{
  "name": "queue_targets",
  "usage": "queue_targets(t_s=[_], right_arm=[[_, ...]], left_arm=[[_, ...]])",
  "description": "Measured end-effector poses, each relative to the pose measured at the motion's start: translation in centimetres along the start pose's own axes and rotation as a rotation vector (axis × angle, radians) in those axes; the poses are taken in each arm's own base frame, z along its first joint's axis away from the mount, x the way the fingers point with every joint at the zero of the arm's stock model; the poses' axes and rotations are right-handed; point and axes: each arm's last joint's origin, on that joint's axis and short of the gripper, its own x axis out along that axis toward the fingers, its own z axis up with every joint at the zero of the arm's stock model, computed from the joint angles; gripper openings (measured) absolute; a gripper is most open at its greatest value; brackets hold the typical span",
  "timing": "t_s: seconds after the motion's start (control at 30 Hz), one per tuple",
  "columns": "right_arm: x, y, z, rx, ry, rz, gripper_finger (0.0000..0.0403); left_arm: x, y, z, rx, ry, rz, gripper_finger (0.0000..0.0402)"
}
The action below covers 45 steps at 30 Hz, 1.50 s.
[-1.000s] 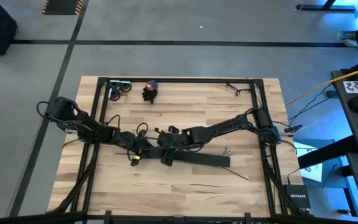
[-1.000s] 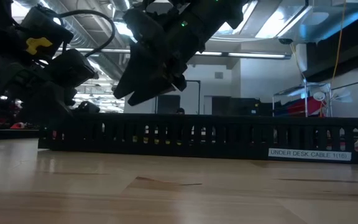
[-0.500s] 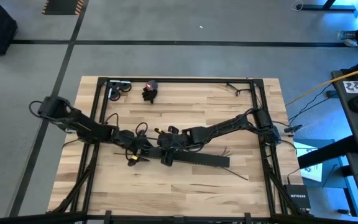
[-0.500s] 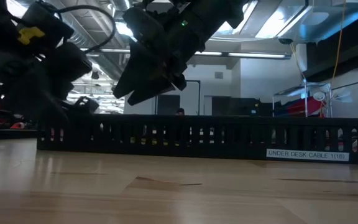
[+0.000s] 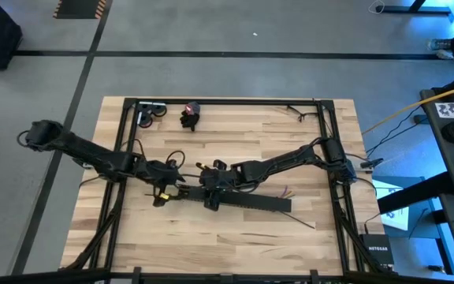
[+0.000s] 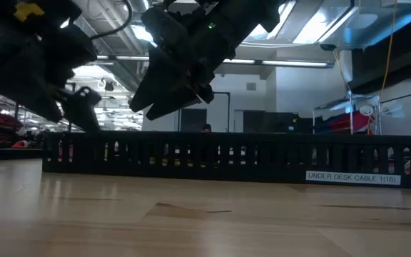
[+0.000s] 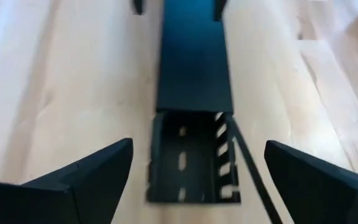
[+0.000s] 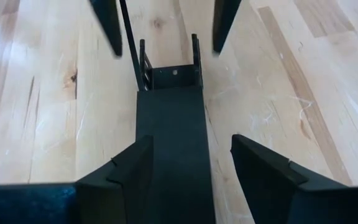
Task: Ziptie cables
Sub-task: Close the black cable duct with the cable duct cover
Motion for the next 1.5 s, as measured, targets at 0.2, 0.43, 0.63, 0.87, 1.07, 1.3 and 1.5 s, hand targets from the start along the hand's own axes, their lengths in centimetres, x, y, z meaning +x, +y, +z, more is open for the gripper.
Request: queue_targets(t_s=[0.2,0.43,0.63,0.87,1.07,1.3,1.5], right_arm=[[0.0,0.0,0.0,0.000,-0.001,0.000,0.0209],[0.0,0.0,0.0,0.000,-0.002,0.000,0.0209],[0.0,-0.2,0.1,-0.001,-0.022,-0.059,0.0209],[0.0,-0.2,0.1,-0.001,-0.025,-0.066,0.0209],[0.0,-0.2,0.1,-0.001,-0.025,-0.066,0.0209],[0.0,-0.2,0.1,0.000,-0.025,-0.066,0.0209],[0.0,-0.2,0.1,0.000,-0.025,-0.066,0.0209]], left_arm=[[-1.9,0.0,0.4,-0.082,0.078,0.046,0.0344],[-2.1,-0.5,0.2,-0.133,0.083,0.025,0.0300],[-1.7,-0.6,-0.4,-0.154,0.117,0.023,0.0245],[-1.6,-0.6,-0.4,-0.154,0.121,0.022,0.0150],[-0.9,-0.6,-0.8,-0.146,0.167,0.033,0.0068],[0.2,-0.5,-1.5,-0.133,0.249,0.051,0.0004],[1.5,-0.4,-2.4,-0.111,0.341,0.067,0.0001]])
